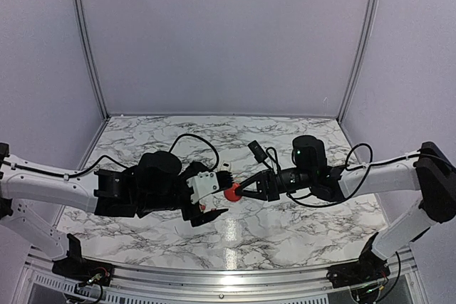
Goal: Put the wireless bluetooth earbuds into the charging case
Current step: Adjust the charging case.
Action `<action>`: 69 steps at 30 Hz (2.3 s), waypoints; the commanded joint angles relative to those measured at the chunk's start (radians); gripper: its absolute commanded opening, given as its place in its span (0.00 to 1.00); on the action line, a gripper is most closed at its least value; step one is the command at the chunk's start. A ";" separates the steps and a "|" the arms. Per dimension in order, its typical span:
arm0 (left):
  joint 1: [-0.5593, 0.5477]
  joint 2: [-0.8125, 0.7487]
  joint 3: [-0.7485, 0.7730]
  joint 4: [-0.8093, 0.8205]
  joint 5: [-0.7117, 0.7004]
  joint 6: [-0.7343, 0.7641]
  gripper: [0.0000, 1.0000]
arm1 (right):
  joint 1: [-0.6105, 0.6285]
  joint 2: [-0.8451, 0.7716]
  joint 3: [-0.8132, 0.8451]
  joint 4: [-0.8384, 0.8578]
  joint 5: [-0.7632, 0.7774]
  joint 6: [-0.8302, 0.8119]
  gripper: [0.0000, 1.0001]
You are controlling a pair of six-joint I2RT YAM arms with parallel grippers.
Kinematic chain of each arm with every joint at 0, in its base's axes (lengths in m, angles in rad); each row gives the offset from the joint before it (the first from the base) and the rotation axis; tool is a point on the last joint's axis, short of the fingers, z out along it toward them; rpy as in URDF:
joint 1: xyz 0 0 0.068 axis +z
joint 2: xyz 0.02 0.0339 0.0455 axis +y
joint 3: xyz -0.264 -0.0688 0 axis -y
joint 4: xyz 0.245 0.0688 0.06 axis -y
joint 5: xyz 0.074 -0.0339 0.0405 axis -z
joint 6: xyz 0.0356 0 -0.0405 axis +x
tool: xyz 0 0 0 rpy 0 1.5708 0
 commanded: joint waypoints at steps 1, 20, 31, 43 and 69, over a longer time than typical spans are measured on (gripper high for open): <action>-0.013 0.035 0.065 -0.064 -0.002 0.054 0.90 | 0.019 -0.014 0.051 -0.074 -0.052 -0.037 0.00; -0.054 0.121 0.136 -0.127 -0.050 0.156 0.72 | 0.057 -0.010 0.083 -0.130 -0.096 -0.046 0.00; -0.073 0.128 0.138 -0.119 -0.094 0.179 0.52 | 0.064 0.004 0.097 -0.140 -0.103 -0.043 0.00; -0.074 0.113 0.103 0.016 -0.189 0.096 0.35 | 0.064 -0.041 0.058 -0.082 -0.040 -0.017 0.22; -0.074 0.156 0.141 0.086 -0.237 -0.011 0.33 | 0.064 -0.047 0.013 0.113 0.037 0.091 0.09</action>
